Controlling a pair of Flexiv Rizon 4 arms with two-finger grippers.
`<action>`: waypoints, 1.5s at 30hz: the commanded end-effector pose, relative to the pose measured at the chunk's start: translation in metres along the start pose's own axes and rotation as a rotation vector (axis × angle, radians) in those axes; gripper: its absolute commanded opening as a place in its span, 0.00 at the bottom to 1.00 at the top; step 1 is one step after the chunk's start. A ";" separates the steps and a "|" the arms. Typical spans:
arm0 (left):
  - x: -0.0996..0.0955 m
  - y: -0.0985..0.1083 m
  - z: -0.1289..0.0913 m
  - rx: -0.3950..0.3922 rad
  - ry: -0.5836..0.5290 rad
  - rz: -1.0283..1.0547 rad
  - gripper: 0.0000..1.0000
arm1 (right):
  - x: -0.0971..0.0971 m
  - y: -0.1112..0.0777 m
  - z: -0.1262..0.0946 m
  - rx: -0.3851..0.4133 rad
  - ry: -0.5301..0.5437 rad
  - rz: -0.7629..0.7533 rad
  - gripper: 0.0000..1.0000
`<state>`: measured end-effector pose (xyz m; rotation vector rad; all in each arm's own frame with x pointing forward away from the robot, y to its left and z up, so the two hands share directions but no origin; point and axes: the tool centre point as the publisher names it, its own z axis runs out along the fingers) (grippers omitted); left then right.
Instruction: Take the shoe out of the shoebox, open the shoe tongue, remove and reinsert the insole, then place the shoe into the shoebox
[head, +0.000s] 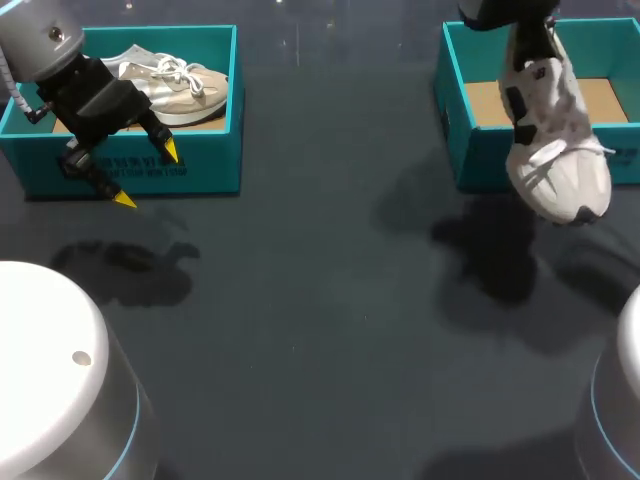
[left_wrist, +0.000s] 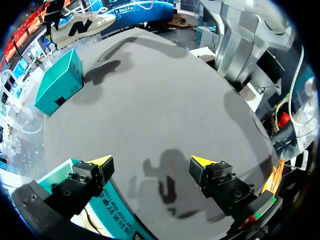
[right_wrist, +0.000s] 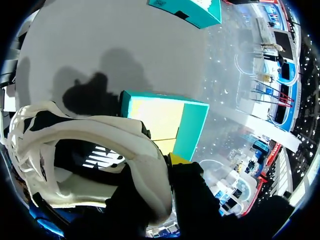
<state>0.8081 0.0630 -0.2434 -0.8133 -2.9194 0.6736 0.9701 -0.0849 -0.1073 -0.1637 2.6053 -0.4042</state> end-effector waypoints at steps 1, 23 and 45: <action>0.001 0.000 -0.001 -0.003 0.000 0.001 1.00 | -0.025 -0.042 0.017 -0.069 0.001 0.003 0.00; 0.001 0.000 -0.001 -0.003 0.000 0.001 1.00 | -0.030 -0.047 0.020 -0.048 0.014 -0.001 0.00; 0.001 0.000 -0.001 -0.003 0.000 0.001 1.00 | -0.105 -0.158 0.086 -0.097 0.043 -0.010 0.00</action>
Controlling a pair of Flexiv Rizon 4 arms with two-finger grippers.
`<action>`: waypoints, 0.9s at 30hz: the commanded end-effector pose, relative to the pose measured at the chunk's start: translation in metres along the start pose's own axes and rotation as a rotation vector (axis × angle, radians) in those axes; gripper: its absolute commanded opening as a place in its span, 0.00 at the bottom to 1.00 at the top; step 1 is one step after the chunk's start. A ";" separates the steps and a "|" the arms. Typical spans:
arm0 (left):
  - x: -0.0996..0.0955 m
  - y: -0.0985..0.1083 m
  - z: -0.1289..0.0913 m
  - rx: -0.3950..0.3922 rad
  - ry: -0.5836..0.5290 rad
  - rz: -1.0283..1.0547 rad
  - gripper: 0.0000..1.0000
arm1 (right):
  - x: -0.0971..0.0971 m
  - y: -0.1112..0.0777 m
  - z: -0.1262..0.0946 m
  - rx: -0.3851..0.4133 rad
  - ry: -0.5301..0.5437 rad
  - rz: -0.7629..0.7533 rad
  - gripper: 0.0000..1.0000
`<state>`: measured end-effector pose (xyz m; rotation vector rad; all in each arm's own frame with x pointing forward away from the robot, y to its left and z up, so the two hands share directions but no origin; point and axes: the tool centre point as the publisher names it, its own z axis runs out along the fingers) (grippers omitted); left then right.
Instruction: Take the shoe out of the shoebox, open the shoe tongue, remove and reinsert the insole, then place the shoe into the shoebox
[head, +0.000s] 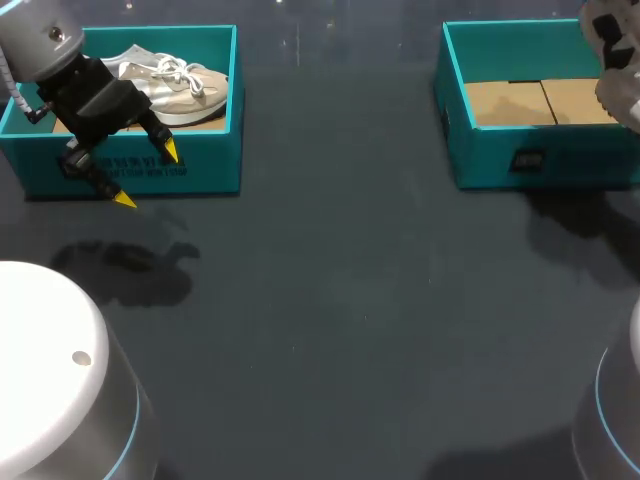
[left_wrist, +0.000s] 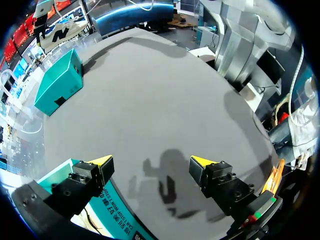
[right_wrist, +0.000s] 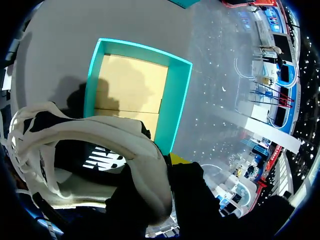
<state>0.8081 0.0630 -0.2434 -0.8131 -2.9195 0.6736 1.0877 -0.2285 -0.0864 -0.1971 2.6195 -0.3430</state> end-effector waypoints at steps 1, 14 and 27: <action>0.001 0.000 -0.001 -0.003 0.000 0.001 1.00 | -0.020 -0.011 0.009 -0.047 0.040 0.004 0.00; 0.001 0.000 -0.001 -0.003 0.000 0.001 1.00 | -0.020 -0.018 0.014 -0.022 0.055 0.043 0.00; 0.001 0.000 -0.001 -0.003 0.000 0.001 1.00 | -0.007 -0.097 0.040 0.143 0.181 0.681 0.00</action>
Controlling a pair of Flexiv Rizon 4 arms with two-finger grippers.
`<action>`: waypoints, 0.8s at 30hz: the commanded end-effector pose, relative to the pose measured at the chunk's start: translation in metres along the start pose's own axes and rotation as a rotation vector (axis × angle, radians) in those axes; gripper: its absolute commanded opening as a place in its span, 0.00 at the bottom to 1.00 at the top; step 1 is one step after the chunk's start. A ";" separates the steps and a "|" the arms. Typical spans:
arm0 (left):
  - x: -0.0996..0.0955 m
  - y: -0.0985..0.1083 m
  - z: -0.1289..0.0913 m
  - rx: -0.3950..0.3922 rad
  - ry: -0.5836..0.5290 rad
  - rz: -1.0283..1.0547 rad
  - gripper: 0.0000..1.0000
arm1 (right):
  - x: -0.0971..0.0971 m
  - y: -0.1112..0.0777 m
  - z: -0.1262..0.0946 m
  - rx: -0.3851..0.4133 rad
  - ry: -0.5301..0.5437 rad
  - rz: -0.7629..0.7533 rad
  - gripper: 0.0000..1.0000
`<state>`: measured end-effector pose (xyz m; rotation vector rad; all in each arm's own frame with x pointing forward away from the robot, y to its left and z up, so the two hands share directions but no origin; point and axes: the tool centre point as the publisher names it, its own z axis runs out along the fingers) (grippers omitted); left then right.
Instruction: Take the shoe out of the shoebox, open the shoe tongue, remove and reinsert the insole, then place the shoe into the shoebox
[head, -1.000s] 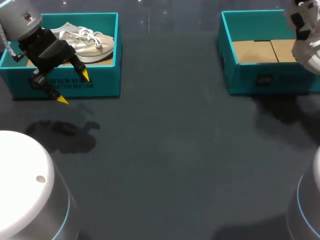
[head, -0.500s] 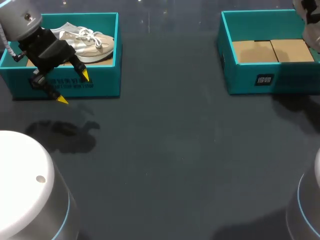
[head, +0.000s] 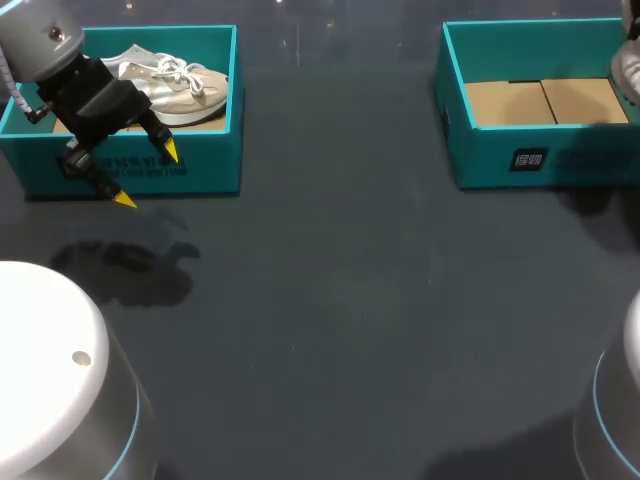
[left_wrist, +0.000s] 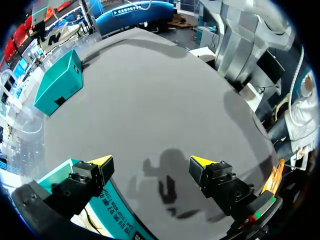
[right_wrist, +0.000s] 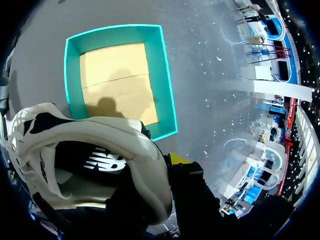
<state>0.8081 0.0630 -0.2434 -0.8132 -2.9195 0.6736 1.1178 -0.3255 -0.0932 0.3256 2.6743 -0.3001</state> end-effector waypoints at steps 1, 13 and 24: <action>0.001 0.000 -0.001 -0.003 0.000 0.001 1.00 | -0.002 -0.003 -0.002 0.087 0.081 0.304 0.00; 0.001 0.000 -0.001 -0.003 0.000 0.001 1.00 | -0.003 -0.002 0.000 0.148 0.094 0.367 0.00; 0.001 0.000 -0.001 -0.003 0.000 0.001 1.00 | 0.025 -0.011 0.017 0.276 0.146 0.858 0.00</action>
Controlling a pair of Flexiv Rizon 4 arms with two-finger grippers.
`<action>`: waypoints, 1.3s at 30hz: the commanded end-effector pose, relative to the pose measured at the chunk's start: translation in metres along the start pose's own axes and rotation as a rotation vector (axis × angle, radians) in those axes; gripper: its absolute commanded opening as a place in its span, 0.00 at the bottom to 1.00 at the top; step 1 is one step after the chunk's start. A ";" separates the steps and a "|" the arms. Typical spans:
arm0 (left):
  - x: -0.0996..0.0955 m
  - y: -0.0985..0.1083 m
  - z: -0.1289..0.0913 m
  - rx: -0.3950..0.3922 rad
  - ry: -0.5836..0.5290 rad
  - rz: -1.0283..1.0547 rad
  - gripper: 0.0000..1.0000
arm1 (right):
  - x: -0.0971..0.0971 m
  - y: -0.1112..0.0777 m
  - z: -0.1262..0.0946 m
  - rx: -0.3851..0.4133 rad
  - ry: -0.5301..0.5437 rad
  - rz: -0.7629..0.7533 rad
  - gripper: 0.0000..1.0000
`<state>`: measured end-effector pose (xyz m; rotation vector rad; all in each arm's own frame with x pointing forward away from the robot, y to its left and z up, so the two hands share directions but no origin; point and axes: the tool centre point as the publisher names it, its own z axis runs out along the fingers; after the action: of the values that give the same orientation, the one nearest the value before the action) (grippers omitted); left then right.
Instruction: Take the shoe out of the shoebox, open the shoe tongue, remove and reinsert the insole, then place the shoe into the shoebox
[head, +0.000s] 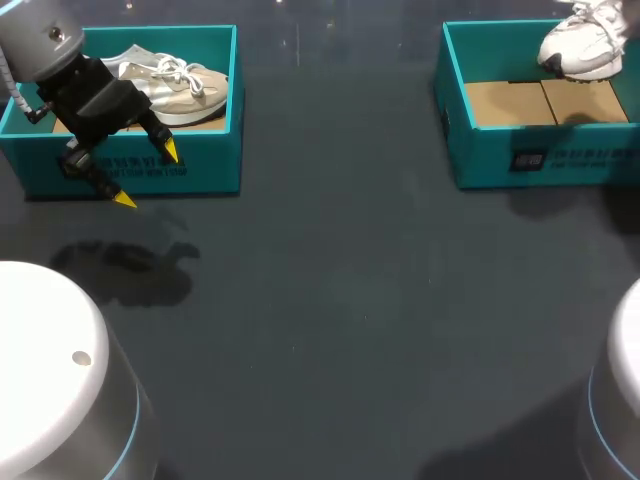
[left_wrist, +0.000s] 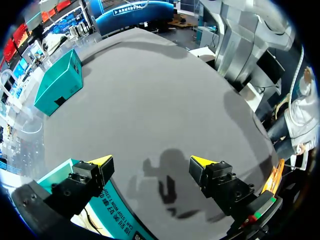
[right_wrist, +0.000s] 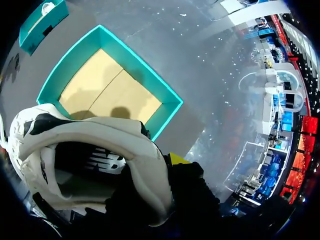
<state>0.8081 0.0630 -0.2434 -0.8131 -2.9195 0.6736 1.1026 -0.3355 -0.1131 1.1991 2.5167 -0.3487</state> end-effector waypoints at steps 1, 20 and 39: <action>0.001 0.000 -0.001 -0.003 0.000 0.001 1.00 | 0.005 -0.006 0.004 0.094 0.018 0.296 0.00; 0.001 0.000 -0.001 -0.003 0.000 0.001 1.00 | 0.017 -0.021 0.008 0.161 -0.066 0.490 0.00; 0.001 0.000 -0.001 -0.003 0.000 0.001 1.00 | 0.036 -0.027 0.060 0.051 -0.040 0.613 0.00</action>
<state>0.8081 0.0631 -0.2434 -0.8128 -2.9197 0.6736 1.0804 -0.3434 -0.1694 1.8964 1.9833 -0.3270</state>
